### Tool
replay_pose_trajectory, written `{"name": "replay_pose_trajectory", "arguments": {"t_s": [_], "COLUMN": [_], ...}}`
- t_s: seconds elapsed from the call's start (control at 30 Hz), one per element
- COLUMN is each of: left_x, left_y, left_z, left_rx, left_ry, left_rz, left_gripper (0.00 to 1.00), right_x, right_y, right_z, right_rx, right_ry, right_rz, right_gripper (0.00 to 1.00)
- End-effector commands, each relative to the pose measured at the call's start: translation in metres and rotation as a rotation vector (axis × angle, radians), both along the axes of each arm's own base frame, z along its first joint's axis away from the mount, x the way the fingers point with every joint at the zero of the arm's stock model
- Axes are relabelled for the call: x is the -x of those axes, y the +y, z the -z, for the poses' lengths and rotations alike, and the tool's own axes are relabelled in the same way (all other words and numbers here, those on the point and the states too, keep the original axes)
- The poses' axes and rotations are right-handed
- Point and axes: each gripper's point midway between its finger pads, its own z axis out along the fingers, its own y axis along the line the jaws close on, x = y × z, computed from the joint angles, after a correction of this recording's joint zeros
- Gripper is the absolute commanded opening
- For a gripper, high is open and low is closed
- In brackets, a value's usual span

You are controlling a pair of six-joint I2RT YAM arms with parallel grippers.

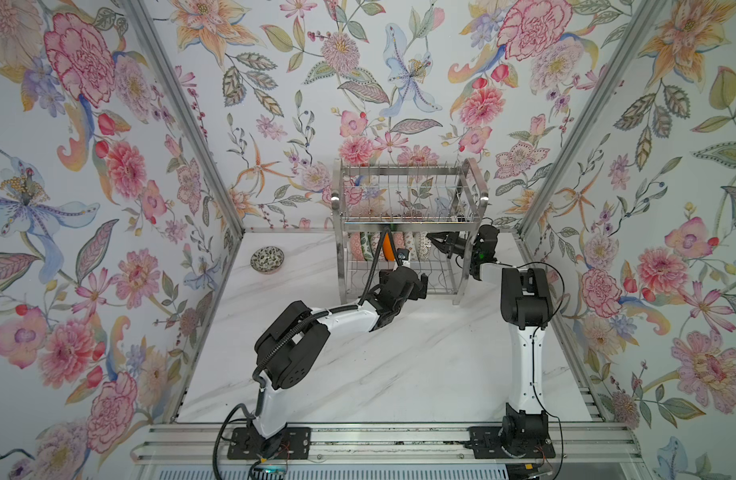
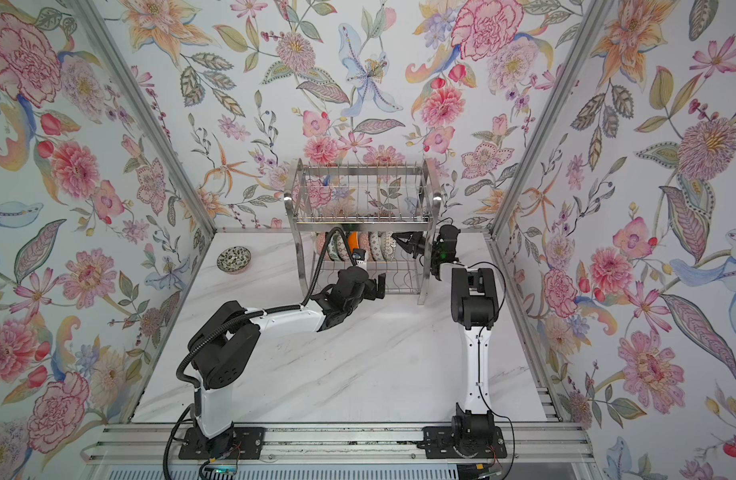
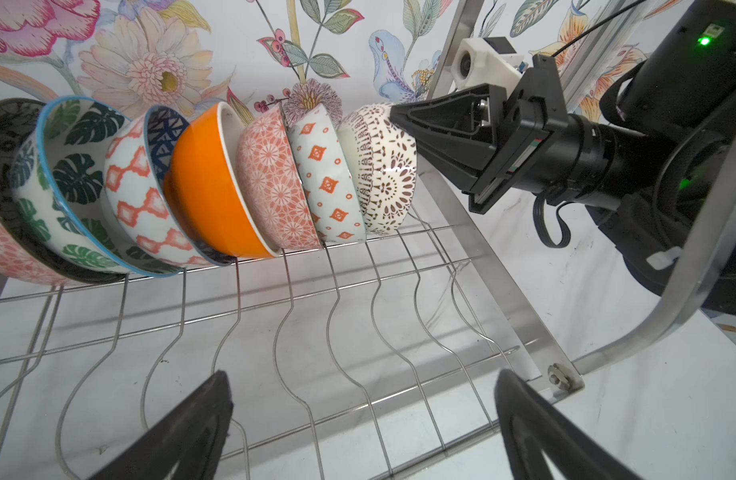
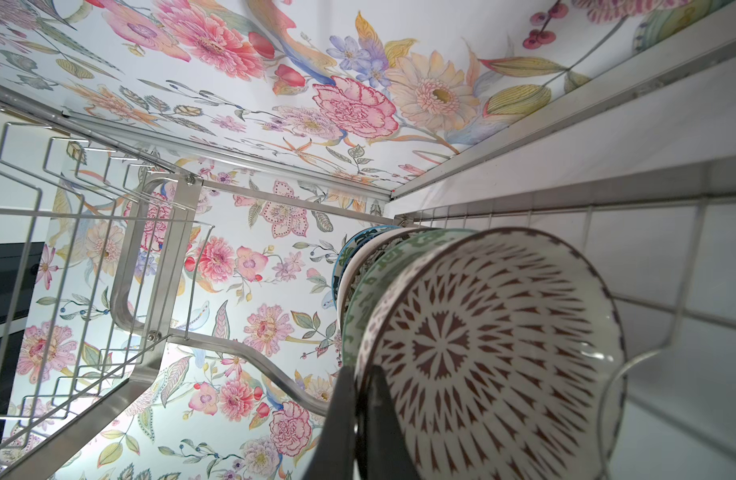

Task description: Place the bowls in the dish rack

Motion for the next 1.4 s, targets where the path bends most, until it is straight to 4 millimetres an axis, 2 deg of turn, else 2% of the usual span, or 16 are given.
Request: {"name": "replay_pose_trajectory", "arguments": {"t_s": [0.0, 0.53, 0.83, 1.37], "left_x": [0.001, 0.002, 0.003, 0.007], "left_y": [-0.004, -0.006, -0.009, -0.006], "left_z": [-0.010, -0.010, -0.009, -0.009], "left_rx": [-0.009, -0.006, -0.005, -0.021], "left_ry": [-0.021, -0.012, -0.010, -0.003], "left_rz": [-0.001, 0.007, 0.012, 0.015], "left_gripper": [0.99, 0.99, 0.99, 0.99], "right_x": [-0.002, 0.005, 0.011, 0.015], "right_y": [-0.001, 0.000, 0.006, 0.015], "right_z": [-0.011, 0.002, 0.003, 0.000], "right_rx": [0.006, 0.058, 0.060, 0.047], "right_ry": [-0.065, -0.060, -0.064, -0.063], "right_rz": [0.009, 0.026, 0.005, -0.022], "right_gripper": [0.00, 0.00, 0.00, 0.07]}}
